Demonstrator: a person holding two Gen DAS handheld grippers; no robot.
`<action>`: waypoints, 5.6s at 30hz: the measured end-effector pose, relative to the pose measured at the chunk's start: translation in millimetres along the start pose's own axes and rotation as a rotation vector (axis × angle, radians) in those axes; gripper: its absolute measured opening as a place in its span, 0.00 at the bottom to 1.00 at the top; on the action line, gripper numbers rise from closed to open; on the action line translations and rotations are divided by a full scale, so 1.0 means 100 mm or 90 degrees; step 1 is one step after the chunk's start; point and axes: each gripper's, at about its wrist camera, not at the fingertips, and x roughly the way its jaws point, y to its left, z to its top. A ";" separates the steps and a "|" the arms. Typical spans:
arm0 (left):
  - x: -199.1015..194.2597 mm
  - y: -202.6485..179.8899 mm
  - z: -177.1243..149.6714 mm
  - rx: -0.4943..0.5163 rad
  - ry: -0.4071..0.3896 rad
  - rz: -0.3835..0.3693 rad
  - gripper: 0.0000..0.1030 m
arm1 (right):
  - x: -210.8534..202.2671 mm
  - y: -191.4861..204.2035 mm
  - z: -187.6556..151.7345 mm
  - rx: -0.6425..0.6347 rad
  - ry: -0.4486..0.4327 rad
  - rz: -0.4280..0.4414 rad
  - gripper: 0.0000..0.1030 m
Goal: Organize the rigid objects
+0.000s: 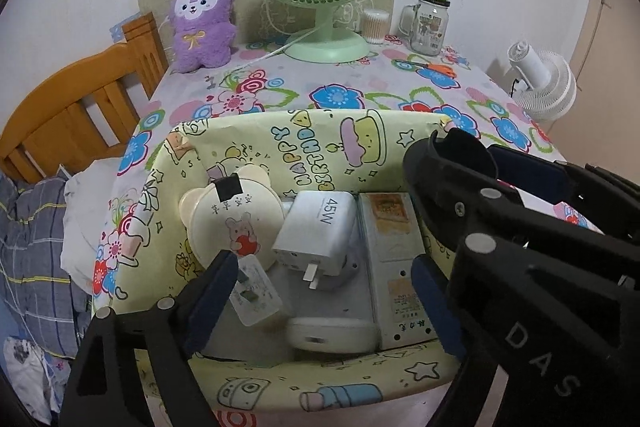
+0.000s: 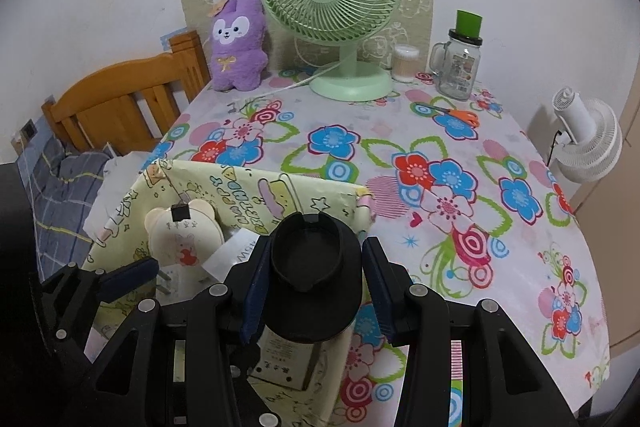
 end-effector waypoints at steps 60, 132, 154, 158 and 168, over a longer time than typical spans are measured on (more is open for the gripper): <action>-0.38 -0.34 -0.13 0.062 -0.045 -0.001 1.00 | -0.41 -0.18 -0.32 0.048 0.006 -0.024 0.83; -1.34 -1.27 -0.28 -0.006 -0.206 0.025 1.00 | -1.84 -1.61 -0.73 0.087 -0.148 -0.132 0.93; -1.52 -1.34 -0.32 -0.007 -0.238 0.030 1.00 | -2.01 -1.56 -0.77 0.071 -0.185 -0.124 0.93; -1.52 -1.33 -0.31 -0.007 -0.239 0.028 1.00 | -1.99 -1.55 -0.75 0.070 -0.187 -0.123 0.93; -1.53 -1.36 -0.28 -0.001 -0.245 0.025 1.00 | -1.97 -1.57 -0.75 0.076 -0.194 -0.124 0.93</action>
